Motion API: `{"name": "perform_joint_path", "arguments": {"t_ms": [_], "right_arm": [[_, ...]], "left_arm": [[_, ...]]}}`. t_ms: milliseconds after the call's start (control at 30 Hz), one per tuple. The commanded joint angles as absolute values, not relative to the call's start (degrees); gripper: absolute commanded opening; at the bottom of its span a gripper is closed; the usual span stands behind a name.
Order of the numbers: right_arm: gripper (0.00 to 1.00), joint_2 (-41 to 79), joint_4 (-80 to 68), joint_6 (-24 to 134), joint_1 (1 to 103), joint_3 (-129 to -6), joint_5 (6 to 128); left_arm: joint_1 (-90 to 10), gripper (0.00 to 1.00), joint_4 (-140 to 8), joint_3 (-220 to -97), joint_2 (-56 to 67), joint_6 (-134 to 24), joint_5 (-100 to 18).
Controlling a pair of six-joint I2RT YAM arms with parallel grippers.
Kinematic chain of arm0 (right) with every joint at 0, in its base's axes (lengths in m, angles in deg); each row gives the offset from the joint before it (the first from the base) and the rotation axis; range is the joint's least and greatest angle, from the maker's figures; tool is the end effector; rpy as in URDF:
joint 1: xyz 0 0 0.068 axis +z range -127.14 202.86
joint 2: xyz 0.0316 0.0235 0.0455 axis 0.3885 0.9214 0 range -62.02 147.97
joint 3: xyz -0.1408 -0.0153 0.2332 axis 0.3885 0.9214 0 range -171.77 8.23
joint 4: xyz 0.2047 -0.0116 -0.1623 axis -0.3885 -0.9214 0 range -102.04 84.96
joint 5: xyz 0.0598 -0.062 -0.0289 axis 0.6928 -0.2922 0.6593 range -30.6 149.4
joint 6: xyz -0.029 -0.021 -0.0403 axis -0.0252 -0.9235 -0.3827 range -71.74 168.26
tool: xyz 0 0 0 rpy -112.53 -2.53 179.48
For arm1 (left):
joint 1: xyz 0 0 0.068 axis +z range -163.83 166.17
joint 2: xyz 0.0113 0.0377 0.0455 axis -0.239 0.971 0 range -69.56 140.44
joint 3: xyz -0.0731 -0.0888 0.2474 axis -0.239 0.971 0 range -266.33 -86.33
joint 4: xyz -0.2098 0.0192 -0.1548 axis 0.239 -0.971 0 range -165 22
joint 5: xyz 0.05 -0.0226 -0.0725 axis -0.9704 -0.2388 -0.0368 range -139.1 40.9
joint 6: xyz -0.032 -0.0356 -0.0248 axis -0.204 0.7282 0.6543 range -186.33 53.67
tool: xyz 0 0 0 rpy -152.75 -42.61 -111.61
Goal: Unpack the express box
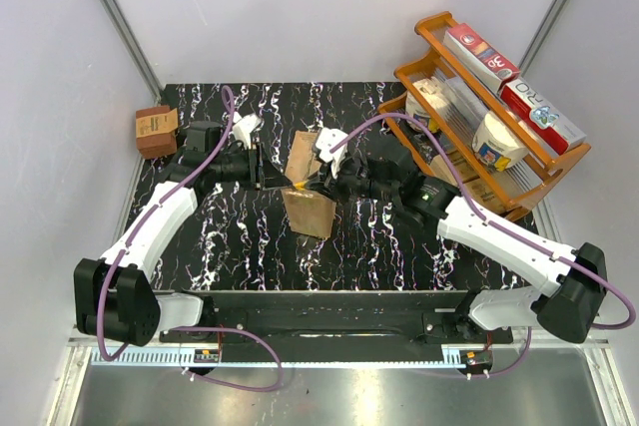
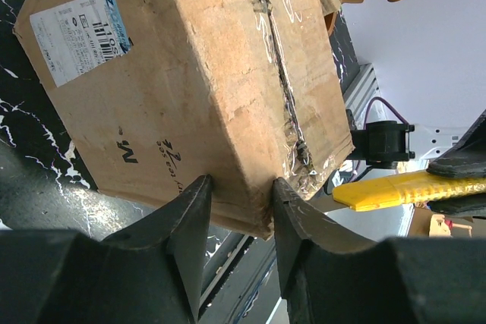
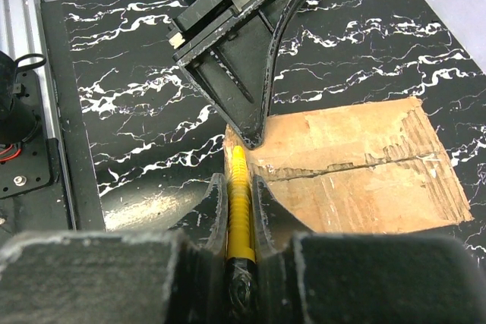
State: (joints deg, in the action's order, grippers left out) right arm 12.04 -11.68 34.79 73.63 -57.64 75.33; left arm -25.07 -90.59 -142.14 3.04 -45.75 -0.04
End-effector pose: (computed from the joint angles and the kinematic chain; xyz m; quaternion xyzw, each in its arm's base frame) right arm 0.1842 0.2410 0.3641 -0.4889 0.6198 0.2972 0.5372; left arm 0.2578 -0.0786 0.2903 0.1100 0.8341 -0.4676 0.2711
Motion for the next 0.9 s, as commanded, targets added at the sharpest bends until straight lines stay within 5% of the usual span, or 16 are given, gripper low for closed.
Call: {"name": "perform_joint_path", "arguments": {"t_ms": [0, 67, 867], "right_arm": [[0.0, 10.7, -19.2, 34.5, 73.9, -58.5, 72.1], [0.0, 10.4, -20.2, 34.8, 73.9, -58.6, 71.4], [0.0, 4.2, -29.2, 33.8, 74.0, -56.5, 66.7]], "left_arm": [[-25.1, 0.12, -93.1, -142.3, 4.4, -47.8, -2.7], [-25.1, 0.0, -93.0, -142.3, 4.5, -47.3, -2.5], [-25.6, 0.0, -92.2, -142.2, 3.4, -46.1, -5.7]]}}
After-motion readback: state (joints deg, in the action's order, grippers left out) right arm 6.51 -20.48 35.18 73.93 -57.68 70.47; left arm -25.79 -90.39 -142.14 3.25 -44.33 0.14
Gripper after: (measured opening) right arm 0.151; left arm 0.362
